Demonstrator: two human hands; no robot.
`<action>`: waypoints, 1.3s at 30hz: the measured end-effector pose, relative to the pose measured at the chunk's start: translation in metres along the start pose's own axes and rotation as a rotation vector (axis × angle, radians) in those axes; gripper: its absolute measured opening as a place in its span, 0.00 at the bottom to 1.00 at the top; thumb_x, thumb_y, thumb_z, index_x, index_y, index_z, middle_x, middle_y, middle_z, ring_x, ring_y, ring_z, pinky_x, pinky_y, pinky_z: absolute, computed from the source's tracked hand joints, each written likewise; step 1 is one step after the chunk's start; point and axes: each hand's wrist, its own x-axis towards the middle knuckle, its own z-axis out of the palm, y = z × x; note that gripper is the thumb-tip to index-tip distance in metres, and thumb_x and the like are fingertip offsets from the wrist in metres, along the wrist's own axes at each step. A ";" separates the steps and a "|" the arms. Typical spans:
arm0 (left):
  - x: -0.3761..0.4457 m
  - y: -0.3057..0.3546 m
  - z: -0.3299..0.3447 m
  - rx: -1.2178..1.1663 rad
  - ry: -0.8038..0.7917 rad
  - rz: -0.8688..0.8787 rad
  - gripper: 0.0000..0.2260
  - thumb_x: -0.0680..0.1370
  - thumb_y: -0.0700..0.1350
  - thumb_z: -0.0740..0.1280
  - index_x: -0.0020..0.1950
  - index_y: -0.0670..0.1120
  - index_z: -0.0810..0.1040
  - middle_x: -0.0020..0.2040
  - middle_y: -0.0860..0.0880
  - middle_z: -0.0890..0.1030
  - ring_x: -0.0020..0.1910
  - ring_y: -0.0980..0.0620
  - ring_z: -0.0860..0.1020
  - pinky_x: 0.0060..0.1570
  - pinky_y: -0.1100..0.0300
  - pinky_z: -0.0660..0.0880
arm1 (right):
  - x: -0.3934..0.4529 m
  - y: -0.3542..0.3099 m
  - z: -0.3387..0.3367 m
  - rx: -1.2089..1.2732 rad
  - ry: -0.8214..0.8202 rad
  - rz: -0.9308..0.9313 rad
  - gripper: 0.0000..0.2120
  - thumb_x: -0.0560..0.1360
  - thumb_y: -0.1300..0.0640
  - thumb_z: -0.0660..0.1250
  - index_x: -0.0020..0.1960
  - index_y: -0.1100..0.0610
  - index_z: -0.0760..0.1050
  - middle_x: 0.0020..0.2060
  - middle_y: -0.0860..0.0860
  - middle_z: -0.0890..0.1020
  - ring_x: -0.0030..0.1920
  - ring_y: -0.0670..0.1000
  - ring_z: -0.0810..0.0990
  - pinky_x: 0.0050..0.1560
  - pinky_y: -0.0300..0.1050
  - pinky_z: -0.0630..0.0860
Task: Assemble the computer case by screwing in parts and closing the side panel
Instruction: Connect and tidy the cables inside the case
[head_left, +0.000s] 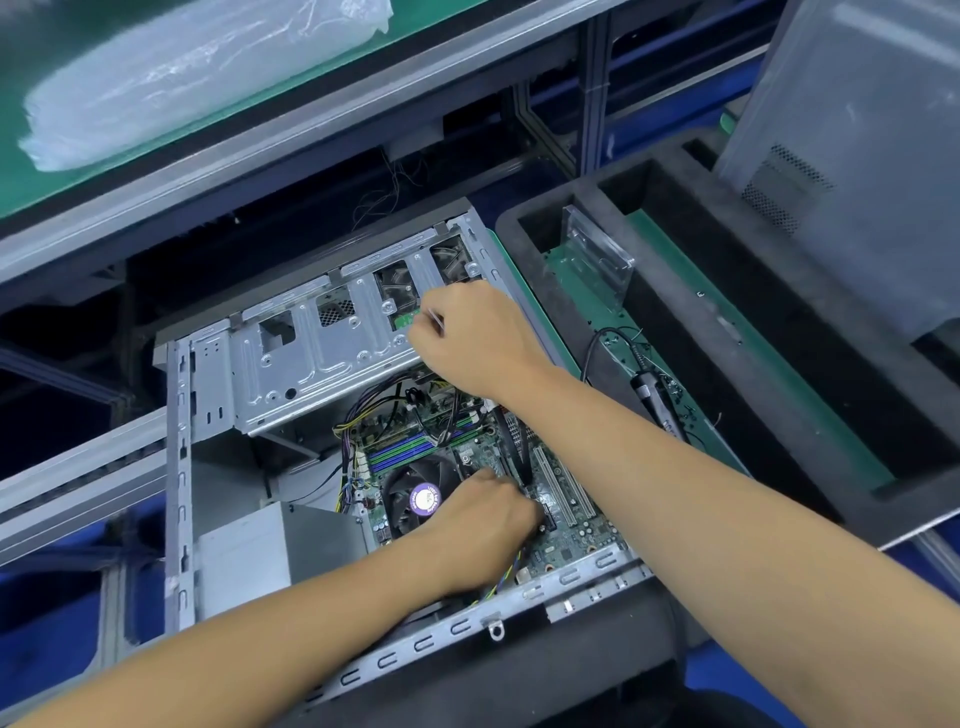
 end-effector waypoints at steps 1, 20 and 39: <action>0.000 0.000 0.000 -0.012 0.000 -0.002 0.05 0.70 0.38 0.62 0.44 0.44 0.75 0.40 0.44 0.78 0.43 0.43 0.75 0.47 0.55 0.65 | 0.000 0.000 0.000 0.006 0.001 0.000 0.18 0.76 0.58 0.61 0.30 0.54 0.59 0.24 0.49 0.63 0.27 0.49 0.60 0.28 0.42 0.57; 0.000 0.002 0.003 -0.020 0.007 0.017 0.05 0.70 0.35 0.61 0.41 0.44 0.74 0.38 0.43 0.78 0.40 0.42 0.75 0.47 0.54 0.66 | 0.001 0.002 0.002 0.004 0.010 -0.013 0.18 0.75 0.58 0.61 0.29 0.54 0.59 0.23 0.48 0.63 0.26 0.48 0.60 0.28 0.41 0.58; -0.002 0.003 0.004 0.052 0.002 0.036 0.07 0.70 0.36 0.62 0.36 0.47 0.67 0.35 0.44 0.74 0.41 0.44 0.74 0.43 0.54 0.56 | 0.000 0.001 0.001 0.019 0.007 -0.014 0.18 0.75 0.59 0.61 0.29 0.54 0.59 0.24 0.48 0.63 0.27 0.49 0.60 0.28 0.41 0.57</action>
